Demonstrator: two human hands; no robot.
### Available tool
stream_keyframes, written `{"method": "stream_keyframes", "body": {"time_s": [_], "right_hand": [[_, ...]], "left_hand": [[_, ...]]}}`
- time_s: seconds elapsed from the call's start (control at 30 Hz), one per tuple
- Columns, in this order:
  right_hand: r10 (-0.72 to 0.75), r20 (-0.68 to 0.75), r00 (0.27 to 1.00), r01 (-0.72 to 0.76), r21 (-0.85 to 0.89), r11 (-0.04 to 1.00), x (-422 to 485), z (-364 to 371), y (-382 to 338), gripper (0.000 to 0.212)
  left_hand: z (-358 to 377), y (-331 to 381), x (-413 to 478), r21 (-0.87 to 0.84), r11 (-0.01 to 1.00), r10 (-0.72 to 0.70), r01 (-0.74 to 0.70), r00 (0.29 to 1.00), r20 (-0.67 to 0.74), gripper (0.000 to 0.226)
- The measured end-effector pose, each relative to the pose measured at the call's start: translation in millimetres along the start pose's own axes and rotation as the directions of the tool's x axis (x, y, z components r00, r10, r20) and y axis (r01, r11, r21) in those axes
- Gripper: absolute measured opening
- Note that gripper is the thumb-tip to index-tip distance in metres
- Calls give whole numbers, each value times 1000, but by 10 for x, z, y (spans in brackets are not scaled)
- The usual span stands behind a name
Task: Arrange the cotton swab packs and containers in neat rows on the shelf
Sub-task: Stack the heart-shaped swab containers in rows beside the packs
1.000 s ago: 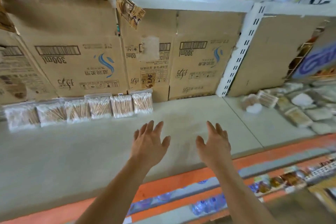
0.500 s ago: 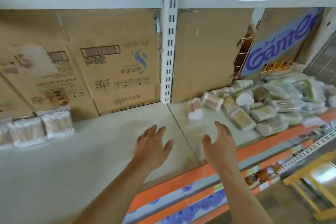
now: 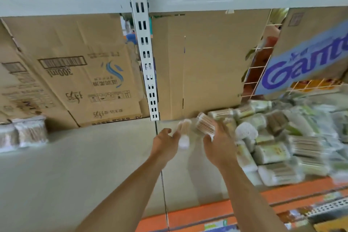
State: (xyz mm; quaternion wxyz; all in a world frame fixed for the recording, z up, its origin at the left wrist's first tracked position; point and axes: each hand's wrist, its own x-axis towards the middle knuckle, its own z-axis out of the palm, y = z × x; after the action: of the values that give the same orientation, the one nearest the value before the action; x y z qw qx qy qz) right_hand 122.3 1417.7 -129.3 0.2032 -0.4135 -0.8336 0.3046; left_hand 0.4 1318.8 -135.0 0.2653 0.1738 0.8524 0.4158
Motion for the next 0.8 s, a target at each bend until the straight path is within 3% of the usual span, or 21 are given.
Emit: {"method": "stream_keyframes", "body": {"time_s": [0.17,0.2,0.3,0.33,0.37,0.4,0.43,0.47,0.53,0.8], "right_hand": [[44,65,997,-33,-154,988,256,159,72,62],[80,91,993,-61,-200,978,265,148,45,63],[-5,285,959,111,-358,927,244,142,-47,70],[28,315,949,92,-358,929,264,197,1,77],[-22,279,960,119,-335,935,273,267,50,74],[28,347,937,68,-260,963,175,212,-55,63],[-56,233,971,103,-194,976,145,158,-146,50],[12,166,986,9,-124,992,142,239,-117,44],[103,216,971,-104,-5,995,96,369,-179,39],[29,305,952,-106,240,965,-230,983,-919,23]], "left_hand": [[90,43,40,-167,976,-120,142,983,137,59],[84,41,29,-189,970,-121,153,978,172,53],[58,-22,13,-257,955,-89,150,968,236,30],[34,-51,8,-285,947,-75,150,963,258,27],[5,-90,7,-304,943,-55,138,962,267,24],[-46,-121,-8,-311,942,-37,123,963,268,21],[-97,-159,-17,-317,943,-21,106,965,262,19],[-164,-198,-33,-315,945,-9,90,968,249,20],[-336,-289,-68,-304,951,2,64,977,213,25],[-1405,-862,-148,-328,944,65,-47,997,43,30]]}}
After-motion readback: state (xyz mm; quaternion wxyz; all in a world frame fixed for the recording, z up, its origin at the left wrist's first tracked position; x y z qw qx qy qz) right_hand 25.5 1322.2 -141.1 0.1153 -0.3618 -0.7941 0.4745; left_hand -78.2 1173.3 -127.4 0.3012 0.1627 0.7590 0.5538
